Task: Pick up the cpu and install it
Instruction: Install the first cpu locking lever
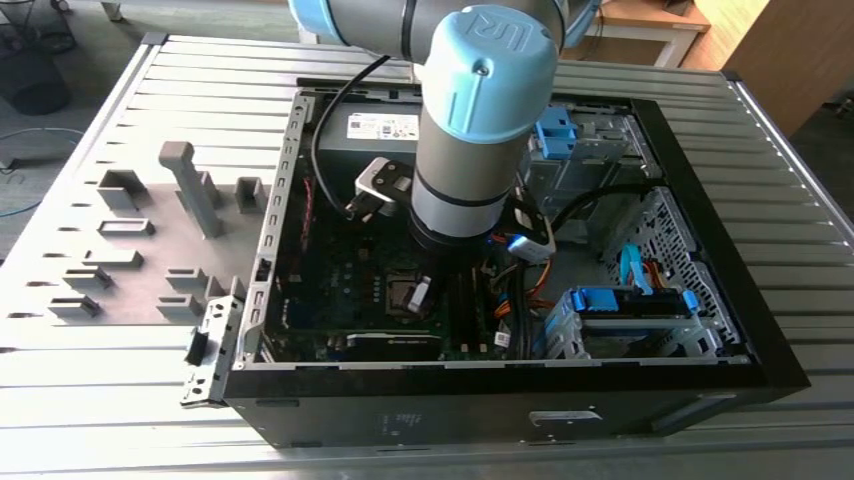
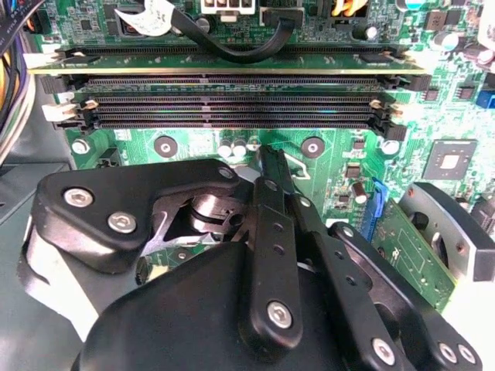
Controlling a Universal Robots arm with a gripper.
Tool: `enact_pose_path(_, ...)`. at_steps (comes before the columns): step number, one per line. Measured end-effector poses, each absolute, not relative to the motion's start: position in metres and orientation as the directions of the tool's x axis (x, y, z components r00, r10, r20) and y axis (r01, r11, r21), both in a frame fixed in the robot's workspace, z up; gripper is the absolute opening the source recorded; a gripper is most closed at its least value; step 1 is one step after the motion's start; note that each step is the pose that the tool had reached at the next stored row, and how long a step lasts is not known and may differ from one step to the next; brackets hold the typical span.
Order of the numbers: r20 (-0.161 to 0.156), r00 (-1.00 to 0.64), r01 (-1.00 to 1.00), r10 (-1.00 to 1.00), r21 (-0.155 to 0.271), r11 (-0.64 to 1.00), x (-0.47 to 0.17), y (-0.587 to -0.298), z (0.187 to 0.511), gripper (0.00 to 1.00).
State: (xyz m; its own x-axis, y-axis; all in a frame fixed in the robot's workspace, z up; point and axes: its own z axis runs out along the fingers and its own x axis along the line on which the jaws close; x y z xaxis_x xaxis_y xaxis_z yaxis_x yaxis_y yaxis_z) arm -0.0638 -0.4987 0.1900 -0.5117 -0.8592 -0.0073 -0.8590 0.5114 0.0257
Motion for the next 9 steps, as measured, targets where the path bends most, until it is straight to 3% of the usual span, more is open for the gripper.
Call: enact_pose_path(9,-0.007,-0.512,-0.859,-0.859,0.026,0.511,-0.0637,-0.5017,0.1896,0.11)
